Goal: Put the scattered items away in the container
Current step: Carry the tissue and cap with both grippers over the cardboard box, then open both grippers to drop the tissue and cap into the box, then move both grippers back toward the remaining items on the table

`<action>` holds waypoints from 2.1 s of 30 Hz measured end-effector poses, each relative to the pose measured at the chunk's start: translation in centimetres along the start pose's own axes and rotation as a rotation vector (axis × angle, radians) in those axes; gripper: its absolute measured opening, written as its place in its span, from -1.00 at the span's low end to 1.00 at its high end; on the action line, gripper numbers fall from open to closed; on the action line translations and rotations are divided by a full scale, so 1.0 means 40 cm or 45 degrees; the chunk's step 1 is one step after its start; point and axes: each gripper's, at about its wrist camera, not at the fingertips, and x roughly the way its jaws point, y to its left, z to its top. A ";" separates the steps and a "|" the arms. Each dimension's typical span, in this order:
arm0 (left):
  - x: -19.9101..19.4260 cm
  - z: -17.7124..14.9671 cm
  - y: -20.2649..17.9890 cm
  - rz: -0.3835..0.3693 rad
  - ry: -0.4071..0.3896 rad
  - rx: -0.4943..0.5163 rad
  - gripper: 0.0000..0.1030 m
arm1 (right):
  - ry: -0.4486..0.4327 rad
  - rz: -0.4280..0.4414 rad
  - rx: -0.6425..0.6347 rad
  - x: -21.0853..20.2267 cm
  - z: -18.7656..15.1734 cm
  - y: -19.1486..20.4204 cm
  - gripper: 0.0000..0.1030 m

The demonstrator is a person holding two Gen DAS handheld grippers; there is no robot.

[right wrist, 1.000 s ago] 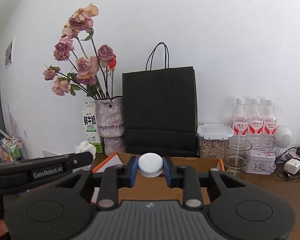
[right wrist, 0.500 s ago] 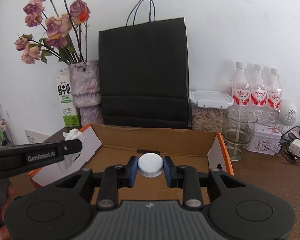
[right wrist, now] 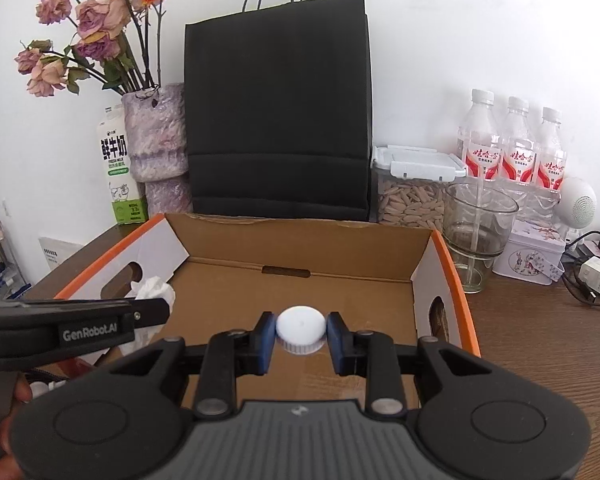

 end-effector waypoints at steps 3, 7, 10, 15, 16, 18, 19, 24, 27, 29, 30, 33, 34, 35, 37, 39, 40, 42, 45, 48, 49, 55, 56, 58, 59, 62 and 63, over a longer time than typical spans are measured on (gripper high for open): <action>-0.007 0.004 -0.002 0.014 -0.016 0.006 -0.61 | -0.004 -0.003 0.010 -0.004 0.003 -0.001 -0.48; -0.028 0.010 -0.002 0.020 -0.074 -0.003 -0.07 | -0.011 -0.004 0.040 -0.018 0.011 -0.008 0.39; -0.046 0.018 -0.008 0.095 -0.120 0.011 0.53 | -0.025 -0.036 0.041 -0.031 0.019 -0.008 0.72; -0.069 0.037 0.010 0.146 -0.172 -0.040 1.00 | -0.017 -0.035 0.088 -0.041 0.032 -0.026 1.00; -0.072 0.039 0.011 0.139 -0.176 -0.044 1.00 | -0.018 -0.037 0.083 -0.043 0.033 -0.024 1.00; -0.081 0.039 0.004 0.147 -0.195 -0.022 1.00 | -0.019 -0.032 0.070 -0.045 0.034 -0.018 1.00; -0.084 0.039 0.000 0.151 -0.203 -0.010 1.00 | -0.019 -0.028 0.065 -0.047 0.034 -0.015 1.00; -0.093 0.033 -0.012 0.144 -0.221 0.000 1.00 | -0.024 -0.017 0.052 -0.059 0.038 -0.007 1.00; -0.100 0.032 -0.016 0.141 -0.230 0.004 1.00 | -0.034 -0.015 0.049 -0.067 0.040 -0.004 1.00; -0.106 0.033 -0.019 0.137 -0.236 0.004 1.00 | -0.041 -0.011 0.047 -0.074 0.042 -0.003 1.00; -0.111 0.032 -0.021 0.134 -0.239 0.006 1.00 | -0.044 -0.010 0.043 -0.077 0.043 -0.001 1.00; -0.130 0.033 -0.027 0.122 -0.254 0.010 1.00 | -0.068 -0.022 0.027 -0.096 0.048 0.005 1.00; -0.137 0.033 -0.029 0.114 -0.261 0.012 1.00 | -0.076 -0.025 0.023 -0.104 0.048 0.008 1.00; -0.148 0.032 -0.032 0.104 -0.270 0.019 1.00 | -0.086 -0.031 0.018 -0.114 0.047 0.010 1.00; -0.169 0.028 -0.037 0.097 -0.288 0.022 1.00 | -0.099 -0.038 0.014 -0.133 0.042 0.012 1.00; -0.195 0.021 -0.038 0.083 -0.314 0.013 1.00 | -0.108 -0.042 0.007 -0.153 0.033 0.014 1.00; -0.206 0.017 -0.038 0.077 -0.322 0.011 1.00 | -0.112 -0.046 0.005 -0.162 0.029 0.016 1.00; -0.232 0.008 -0.040 0.070 -0.333 0.012 1.00 | -0.119 -0.055 0.000 -0.185 0.019 0.021 1.00; -0.271 -0.006 -0.037 0.058 -0.341 0.003 1.00 | -0.134 -0.064 -0.007 -0.223 0.003 0.028 1.00; -0.307 -0.014 -0.031 0.061 -0.347 -0.007 1.00 | -0.148 -0.074 -0.016 -0.261 -0.012 0.035 1.00; -0.318 -0.017 -0.029 0.062 -0.347 -0.007 1.00 | -0.153 -0.079 -0.020 -0.274 -0.016 0.037 1.00; -0.393 -0.041 -0.014 0.070 -0.366 -0.001 1.00 | -0.190 -0.080 -0.031 -0.358 -0.049 0.043 1.00; -0.404 -0.048 -0.010 0.069 -0.365 0.000 1.00 | -0.193 -0.078 -0.035 -0.369 -0.055 0.044 1.00; -0.420 -0.060 -0.001 0.069 -0.359 0.001 1.00 | -0.194 -0.078 -0.046 -0.393 -0.070 0.046 1.00; -0.431 -0.069 0.005 0.071 -0.355 0.001 1.00 | -0.195 -0.078 -0.049 -0.402 -0.076 0.047 1.00; -0.459 -0.091 0.022 0.084 -0.347 0.004 1.00 | -0.201 -0.075 -0.042 -0.433 -0.099 0.045 1.00; -0.468 -0.100 0.029 0.092 -0.348 0.002 1.00 | -0.202 -0.075 -0.043 -0.445 -0.107 0.045 1.00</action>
